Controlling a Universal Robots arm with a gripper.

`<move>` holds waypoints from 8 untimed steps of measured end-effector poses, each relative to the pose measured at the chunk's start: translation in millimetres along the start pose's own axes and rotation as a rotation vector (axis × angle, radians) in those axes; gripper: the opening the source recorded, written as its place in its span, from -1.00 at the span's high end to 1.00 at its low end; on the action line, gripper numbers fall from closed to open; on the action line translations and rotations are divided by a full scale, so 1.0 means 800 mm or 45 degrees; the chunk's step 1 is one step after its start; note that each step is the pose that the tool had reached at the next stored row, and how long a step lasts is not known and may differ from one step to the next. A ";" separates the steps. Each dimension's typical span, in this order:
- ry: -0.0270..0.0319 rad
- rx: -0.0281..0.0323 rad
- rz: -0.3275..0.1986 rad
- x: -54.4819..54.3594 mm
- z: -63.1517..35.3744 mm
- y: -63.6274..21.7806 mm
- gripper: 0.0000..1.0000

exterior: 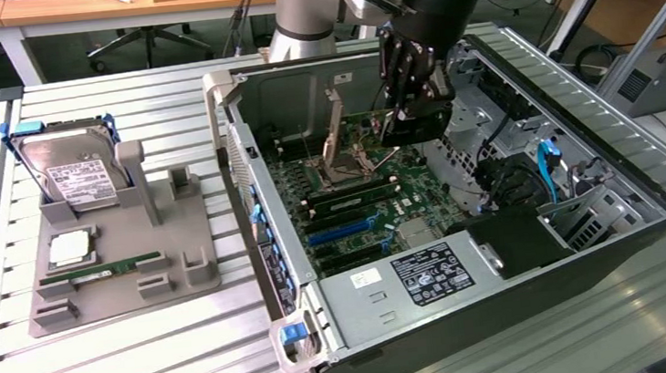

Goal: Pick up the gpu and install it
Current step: 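Insert the gpu into the slot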

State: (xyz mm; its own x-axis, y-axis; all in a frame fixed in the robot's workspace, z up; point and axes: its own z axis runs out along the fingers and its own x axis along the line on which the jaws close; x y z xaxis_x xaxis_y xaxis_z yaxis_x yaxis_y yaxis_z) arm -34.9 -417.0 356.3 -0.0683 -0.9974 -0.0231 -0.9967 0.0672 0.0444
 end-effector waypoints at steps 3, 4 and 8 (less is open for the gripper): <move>0.0004 -0.0002 -0.008 0.000 0.000 0.000 0.47; 0.0005 -0.0002 -0.011 0.000 0.000 0.000 0.47; 0.0012 -0.0007 -0.028 0.000 0.000 0.000 0.47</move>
State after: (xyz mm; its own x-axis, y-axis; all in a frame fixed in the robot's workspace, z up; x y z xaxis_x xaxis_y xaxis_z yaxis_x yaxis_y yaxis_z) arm -34.9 -417.0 356.2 -0.0463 -0.9987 -0.0231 -0.9980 0.0453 0.0444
